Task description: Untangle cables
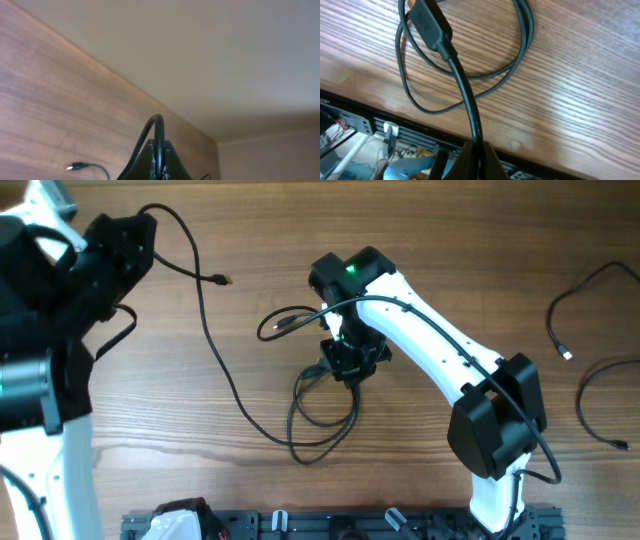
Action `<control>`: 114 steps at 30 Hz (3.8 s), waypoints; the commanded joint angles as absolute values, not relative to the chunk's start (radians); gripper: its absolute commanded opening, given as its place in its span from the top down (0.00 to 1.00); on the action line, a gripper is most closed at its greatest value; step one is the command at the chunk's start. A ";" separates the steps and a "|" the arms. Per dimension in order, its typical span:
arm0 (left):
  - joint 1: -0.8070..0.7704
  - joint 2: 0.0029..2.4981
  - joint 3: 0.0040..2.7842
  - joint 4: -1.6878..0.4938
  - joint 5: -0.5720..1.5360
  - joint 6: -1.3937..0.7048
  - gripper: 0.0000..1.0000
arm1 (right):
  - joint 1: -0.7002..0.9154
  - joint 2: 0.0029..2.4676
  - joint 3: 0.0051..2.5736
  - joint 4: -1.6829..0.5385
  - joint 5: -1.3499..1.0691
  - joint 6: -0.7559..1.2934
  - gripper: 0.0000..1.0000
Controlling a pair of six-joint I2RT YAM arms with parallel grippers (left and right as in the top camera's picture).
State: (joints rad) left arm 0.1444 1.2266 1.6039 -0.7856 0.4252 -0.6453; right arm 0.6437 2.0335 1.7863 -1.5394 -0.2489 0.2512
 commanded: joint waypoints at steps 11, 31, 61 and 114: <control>-0.086 1.395 1.608 -0.830 0.505 -0.440 0.96 | 0.400 1.806 1.902 -1.146 -0.523 0.157 0.96; -0.087 1.422 1.608 -0.827 1.054 -0.277 0.96 | 0.383 1.764 1.900 -0.786 -1.164 -0.110 0.92; -0.087 1.422 1.608 -0.757 1.071 -0.351 0.64 | 0.421 1.784 1.896 -0.779 -0.954 -0.043 0.96; -0.087 1.422 1.607 -1.015 0.428 -0.344 0.36 | -0.695 1.934 1.883 -1.033 -0.283 0.422 0.00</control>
State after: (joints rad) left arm -0.0834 1.4178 1.6039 -1.0145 0.4381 -0.3534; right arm -0.6930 1.9186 1.8874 -1.0321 -0.3141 0.4183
